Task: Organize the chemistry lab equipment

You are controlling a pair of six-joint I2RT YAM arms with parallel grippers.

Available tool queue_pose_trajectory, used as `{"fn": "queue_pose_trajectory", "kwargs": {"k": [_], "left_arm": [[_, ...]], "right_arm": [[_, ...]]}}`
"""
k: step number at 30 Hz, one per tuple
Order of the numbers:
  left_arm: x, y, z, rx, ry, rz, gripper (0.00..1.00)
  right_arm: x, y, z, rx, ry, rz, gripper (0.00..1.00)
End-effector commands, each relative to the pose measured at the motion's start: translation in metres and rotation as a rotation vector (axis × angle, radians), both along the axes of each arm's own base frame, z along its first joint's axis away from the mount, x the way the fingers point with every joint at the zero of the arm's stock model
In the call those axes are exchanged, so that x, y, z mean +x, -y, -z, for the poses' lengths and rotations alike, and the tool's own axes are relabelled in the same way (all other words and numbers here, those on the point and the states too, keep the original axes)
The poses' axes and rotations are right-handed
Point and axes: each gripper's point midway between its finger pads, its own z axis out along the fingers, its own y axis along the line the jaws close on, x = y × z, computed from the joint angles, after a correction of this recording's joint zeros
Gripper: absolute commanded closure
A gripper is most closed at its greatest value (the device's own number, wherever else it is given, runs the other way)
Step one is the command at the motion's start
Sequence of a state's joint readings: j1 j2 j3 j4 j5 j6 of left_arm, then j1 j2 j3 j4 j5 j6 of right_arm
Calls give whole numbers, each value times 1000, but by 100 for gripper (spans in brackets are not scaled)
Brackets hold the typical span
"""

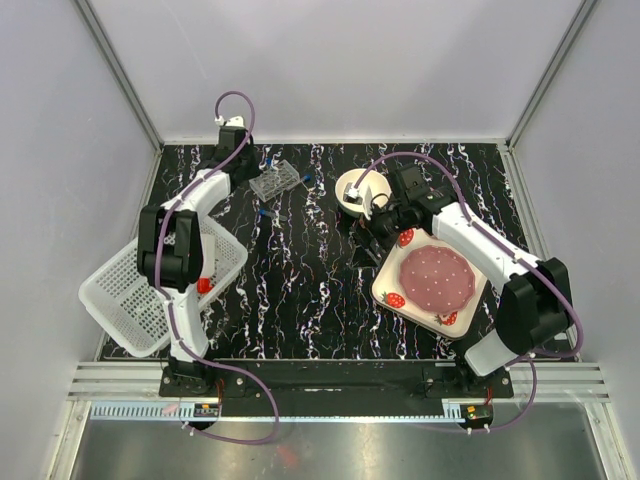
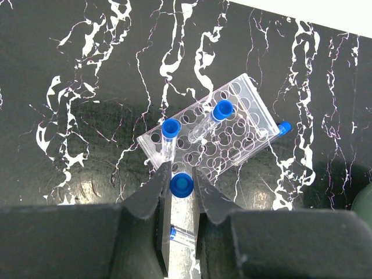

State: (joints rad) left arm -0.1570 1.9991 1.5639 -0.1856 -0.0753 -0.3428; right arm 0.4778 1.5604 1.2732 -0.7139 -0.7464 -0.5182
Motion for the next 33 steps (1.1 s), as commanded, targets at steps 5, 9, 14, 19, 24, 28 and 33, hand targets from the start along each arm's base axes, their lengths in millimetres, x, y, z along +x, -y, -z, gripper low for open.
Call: {"fn": "queue_pose_trajectory", "kwargs": {"k": [5, 9, 14, 19, 24, 28, 33], "left_arm": [[19, -5, -18, 17, 66, -21, 94], [19, -5, -14, 20, 54, -20, 94], [21, -3, -8, 16, 41, -16, 93], [20, -4, -2, 21, 25, -16, 94], [19, -3, 1, 20, 16, -14, 93], [17, -3, 4, 22, 7, -14, 94], [16, -3, 9, 31, -8, -13, 93]], "right_arm": [[3, -4, -6, 11, 17, -25, 0], [2, -4, -5, 8, 8, -26, 0], [4, -4, -4, 3, 11, -24, 0], [3, -4, -4, 2, 9, -26, 0], [3, -4, -4, 2, 11, -27, 0], [3, -4, -4, 1, 9, -28, 0], [3, -4, -5, 1, 10, -29, 0]]}}
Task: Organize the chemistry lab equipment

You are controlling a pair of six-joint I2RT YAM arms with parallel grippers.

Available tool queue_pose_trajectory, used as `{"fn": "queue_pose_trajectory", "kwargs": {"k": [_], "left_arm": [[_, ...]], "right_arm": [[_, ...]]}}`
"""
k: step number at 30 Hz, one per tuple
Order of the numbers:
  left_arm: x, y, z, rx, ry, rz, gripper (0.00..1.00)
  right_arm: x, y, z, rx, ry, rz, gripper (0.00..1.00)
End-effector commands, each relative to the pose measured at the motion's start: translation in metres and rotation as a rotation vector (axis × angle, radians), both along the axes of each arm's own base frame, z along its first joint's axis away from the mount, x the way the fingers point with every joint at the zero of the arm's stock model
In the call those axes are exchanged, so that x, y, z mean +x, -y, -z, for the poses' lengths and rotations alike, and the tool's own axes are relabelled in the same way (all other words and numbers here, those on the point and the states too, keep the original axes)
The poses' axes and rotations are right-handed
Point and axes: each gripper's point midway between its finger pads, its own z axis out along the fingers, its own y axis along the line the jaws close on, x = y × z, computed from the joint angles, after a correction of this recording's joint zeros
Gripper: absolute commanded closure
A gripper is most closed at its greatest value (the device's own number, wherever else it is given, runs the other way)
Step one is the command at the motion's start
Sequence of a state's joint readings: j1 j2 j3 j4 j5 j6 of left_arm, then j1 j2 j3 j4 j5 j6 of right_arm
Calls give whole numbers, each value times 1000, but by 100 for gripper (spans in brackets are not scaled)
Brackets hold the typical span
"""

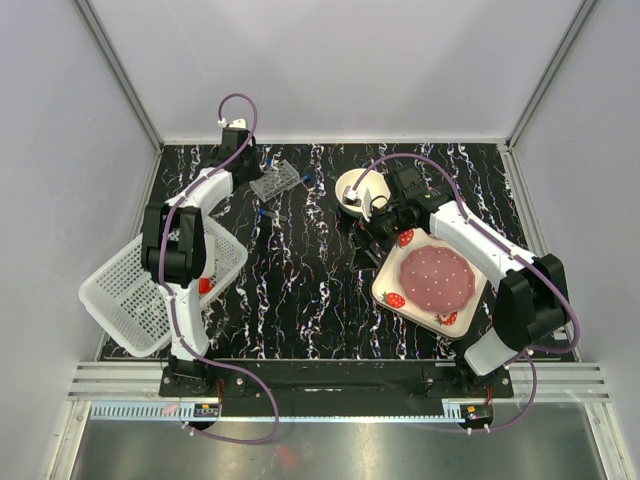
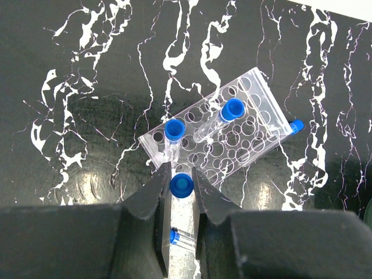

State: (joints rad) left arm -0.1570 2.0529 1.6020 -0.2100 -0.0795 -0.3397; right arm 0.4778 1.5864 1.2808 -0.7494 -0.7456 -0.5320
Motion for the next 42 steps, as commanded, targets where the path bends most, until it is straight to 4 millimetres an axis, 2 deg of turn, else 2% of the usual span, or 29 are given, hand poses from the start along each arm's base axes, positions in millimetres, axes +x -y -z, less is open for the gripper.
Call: {"fn": "queue_pose_trajectory", "kwargs": {"k": [1, 12, 22, 28, 34, 39, 40, 41, 42], "left_arm": [[11, -3, -8, 23, 30, -9, 93], [10, 2, 0, 42, 7, 10, 91], [7, 3, -5, 54, 9, 13, 76], [2, 1, -26, 54, 45, 3, 65], [-6, -3, -52, 52, 93, -6, 64], [-17, -4, -70, 45, 121, -9, 58], [-21, -5, -67, 46, 112, -7, 54], [-25, -5, -76, 37, 128, -10, 52], [-27, -6, -77, 34, 128, -12, 50]], "right_arm": [[6, -6, -14, 26, 45, -21, 0], [6, -5, -12, 20, 39, -22, 0], [6, -5, -12, 17, 39, -23, 0], [6, -5, -12, 18, 42, -24, 0], [6, -5, -12, 15, 39, -24, 0], [6, -4, -11, 12, 39, -22, 0], [6, -4, -11, 12, 39, -22, 0], [7, -4, -12, 13, 43, -20, 0], [6, -4, -10, 10, 42, -22, 0]]}}
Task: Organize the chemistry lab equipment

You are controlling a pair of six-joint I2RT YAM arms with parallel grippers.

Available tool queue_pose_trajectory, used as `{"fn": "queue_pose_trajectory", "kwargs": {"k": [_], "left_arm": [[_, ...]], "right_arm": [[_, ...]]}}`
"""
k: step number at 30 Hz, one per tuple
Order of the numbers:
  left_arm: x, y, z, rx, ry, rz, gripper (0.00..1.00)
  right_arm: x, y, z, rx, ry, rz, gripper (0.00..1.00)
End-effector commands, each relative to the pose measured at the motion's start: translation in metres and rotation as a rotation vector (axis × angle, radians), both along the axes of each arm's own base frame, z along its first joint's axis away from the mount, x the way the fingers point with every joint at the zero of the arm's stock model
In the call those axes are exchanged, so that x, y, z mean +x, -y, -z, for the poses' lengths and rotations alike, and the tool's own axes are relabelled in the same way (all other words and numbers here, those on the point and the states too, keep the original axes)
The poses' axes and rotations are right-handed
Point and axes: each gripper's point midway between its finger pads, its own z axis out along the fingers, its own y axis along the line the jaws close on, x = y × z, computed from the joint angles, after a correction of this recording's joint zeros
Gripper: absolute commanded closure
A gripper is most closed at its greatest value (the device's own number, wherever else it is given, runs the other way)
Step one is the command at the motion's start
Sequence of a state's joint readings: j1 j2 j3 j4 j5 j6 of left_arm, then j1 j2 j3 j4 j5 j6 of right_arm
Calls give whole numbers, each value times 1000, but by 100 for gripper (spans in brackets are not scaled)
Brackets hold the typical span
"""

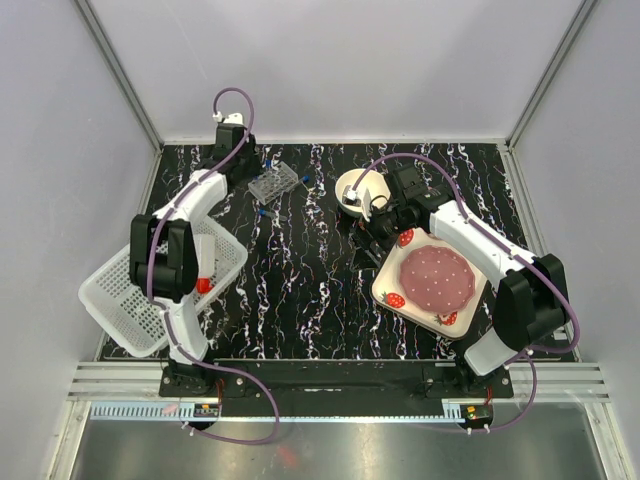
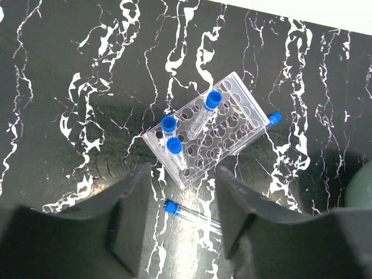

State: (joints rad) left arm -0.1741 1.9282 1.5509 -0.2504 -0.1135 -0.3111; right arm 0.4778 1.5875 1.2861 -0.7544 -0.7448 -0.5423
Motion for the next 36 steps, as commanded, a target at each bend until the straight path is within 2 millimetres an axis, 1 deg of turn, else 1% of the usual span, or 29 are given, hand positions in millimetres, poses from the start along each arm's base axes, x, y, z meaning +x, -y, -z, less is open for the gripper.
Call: {"fn": "queue_pose_trajectory", "kwargs": {"k": [1, 2, 3, 4, 5, 6, 7, 8, 9, 11, 13, 15, 16, 17, 18, 19, 20, 21, 22, 23, 24, 25, 26, 28, 29, 30, 34, 35, 36], "left_arm": [[-11, -4, -36, -9, 82, -13, 45], [-16, -3, -42, -22, 93, -12, 41], [-19, -3, -43, -30, 92, -14, 39], [-25, -2, -36, -41, 76, -12, 36], [-29, 0, -41, -68, 83, -19, 31], [-33, 0, -41, -86, 81, -24, 29], [-40, 3, -31, -109, 51, -21, 27], [-43, 6, -29, -154, 41, -42, 23], [-50, 5, -23, -177, 22, -55, 22], [-56, 10, -13, -251, -20, -88, 17], [-64, 17, 4, -311, -92, -121, 16], [-67, 22, 15, -348, -151, -135, 16], [-74, 24, 32, -369, -222, -173, 15], [-76, 25, 40, -377, -257, -197, 15], [-76, 29, 42, -384, -278, -214, 15], [-82, 25, 60, -366, -339, -291, 15], [-84, 24, 65, -349, -361, -316, 14], [-86, 24, 65, -313, -378, -349, 14], [-87, 26, 68, -309, -396, -379, 13], [-88, 27, 77, -294, -422, -392, 13], [-87, 33, 75, -291, -434, -386, 13], [-85, 34, 76, -292, -439, -401, 13], [-85, 37, 83, -283, -456, -403, 12], [-80, 36, 80, -276, -446, -427, 12], [-80, 37, 85, -264, -456, -433, 13], [-78, 37, 85, -259, -454, -438, 13], [-74, 40, 97, -234, -477, -455, 17], [-69, 42, 93, -237, -466, -451, 18], [-71, 41, 103, -215, -491, -458, 18]], "right_arm": [[6, -4, -10, 12, 35, -15, 0], [5, -4, -10, 11, 34, -15, 0], [6, -4, -10, 11, 34, -15, 0], [5, -4, -9, 10, 33, -15, 0], [6, -4, -9, 10, 33, -15, 0], [5, -4, -8, 9, 30, -15, 0], [6, -4, -10, 11, 34, -15, 0], [5, -4, -9, 10, 31, -15, 0], [5, -4, -9, 10, 31, -15, 0], [5, -4, -8, 10, 29, -16, 0], [5, -4, -7, 9, 27, -16, 0], [6, -5, -8, 10, 29, -16, 0], [5, -4, -7, 7, 25, -17, 0], [6, -4, -7, 6, 26, -16, 0], [6, -4, -7, 6, 26, -16, 0], [6, -4, -7, 5, 24, -16, 0], [6, -4, -8, 7, 27, -16, 0], [5, -4, -6, 4, 23, -17, 0], [5, -4, -5, 3, 20, -17, 0], [5, -4, -5, 3, 20, -17, 0], [6, -4, -5, 3, 20, -17, 0], [5, -4, -5, 1, 17, -17, 0], [6, -4, -5, 1, 18, -18, 0], [5, -4, -3, -2, 15, -18, 0], [6, -4, -3, -3, 17, -18, 0], [6, -4, -4, -3, 17, -18, 0], [6, -4, -2, -5, 11, -19, 0], [6, -4, -3, -4, 12, -19, 0], [6, -4, -2, -6, 8, -19, 0]]}}
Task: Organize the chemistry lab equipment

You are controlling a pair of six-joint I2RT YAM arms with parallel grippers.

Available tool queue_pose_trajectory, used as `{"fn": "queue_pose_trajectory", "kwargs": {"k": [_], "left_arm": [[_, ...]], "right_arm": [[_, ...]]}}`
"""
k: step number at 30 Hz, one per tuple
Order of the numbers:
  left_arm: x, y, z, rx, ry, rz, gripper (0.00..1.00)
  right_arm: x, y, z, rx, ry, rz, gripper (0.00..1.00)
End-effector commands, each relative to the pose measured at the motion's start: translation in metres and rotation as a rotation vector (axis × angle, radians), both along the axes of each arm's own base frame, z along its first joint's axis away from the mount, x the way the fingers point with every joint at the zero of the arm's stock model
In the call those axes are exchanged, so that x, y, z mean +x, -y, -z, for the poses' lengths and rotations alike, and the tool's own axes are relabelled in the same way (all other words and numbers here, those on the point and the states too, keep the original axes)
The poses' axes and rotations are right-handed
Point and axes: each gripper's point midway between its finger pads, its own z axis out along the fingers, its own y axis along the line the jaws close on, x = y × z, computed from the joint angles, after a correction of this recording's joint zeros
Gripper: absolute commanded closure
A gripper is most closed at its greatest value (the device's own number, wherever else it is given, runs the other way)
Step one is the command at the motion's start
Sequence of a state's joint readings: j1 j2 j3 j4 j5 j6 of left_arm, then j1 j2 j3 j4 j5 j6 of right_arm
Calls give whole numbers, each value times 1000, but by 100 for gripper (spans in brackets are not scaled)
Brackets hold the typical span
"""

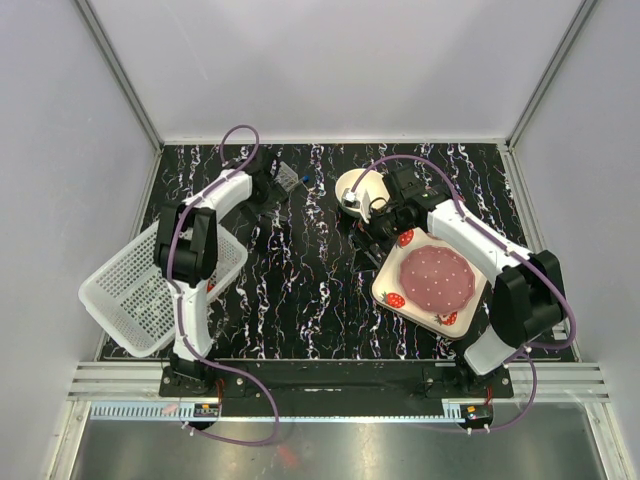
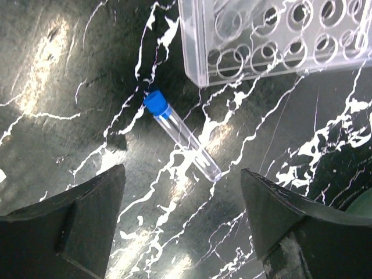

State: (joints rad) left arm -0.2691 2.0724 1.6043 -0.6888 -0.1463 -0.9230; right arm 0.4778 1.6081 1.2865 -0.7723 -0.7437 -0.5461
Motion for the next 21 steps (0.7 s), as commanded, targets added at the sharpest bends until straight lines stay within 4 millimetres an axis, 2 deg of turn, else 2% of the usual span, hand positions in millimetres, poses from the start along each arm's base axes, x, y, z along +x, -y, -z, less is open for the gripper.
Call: {"fn": "queue_pose_trajectory", "kwargs": {"k": [1, 2, 3, 6, 7, 8, 12, 16, 20, 21], "left_arm": [[12, -4, 5, 58, -14, -40, 21], [17, -5, 3, 63, -5, -41, 26], [16, -8, 11, 91, -24, -46, 30], [23, -14, 10, 144, -23, -34, 36], [23, -15, 16, 161, -36, -18, 37], [28, -14, 12, 165, -25, -10, 38], [29, -17, 18, 198, -46, 25, 41], [22, -20, 23, 220, -72, 63, 63], [7, -26, 29, 247, -109, 100, 77], [6, -26, 25, 247, -100, 106, 80]], "right_arm": [[8, -5, -10, 12, 39, -18, 0], [8, -5, -10, 12, 38, -18, 0], [7, -5, -9, 10, 35, -18, 0], [7, -5, -9, 10, 33, -20, 0], [7, -5, -10, 12, 36, -20, 0], [7, -5, -10, 12, 37, -21, 0], [7, -5, -11, 13, 36, -21, 0], [7, -5, -11, 11, 37, -22, 0], [6, -5, -11, 12, 37, -23, 0], [6, -4, -11, 11, 38, -23, 0]]}}
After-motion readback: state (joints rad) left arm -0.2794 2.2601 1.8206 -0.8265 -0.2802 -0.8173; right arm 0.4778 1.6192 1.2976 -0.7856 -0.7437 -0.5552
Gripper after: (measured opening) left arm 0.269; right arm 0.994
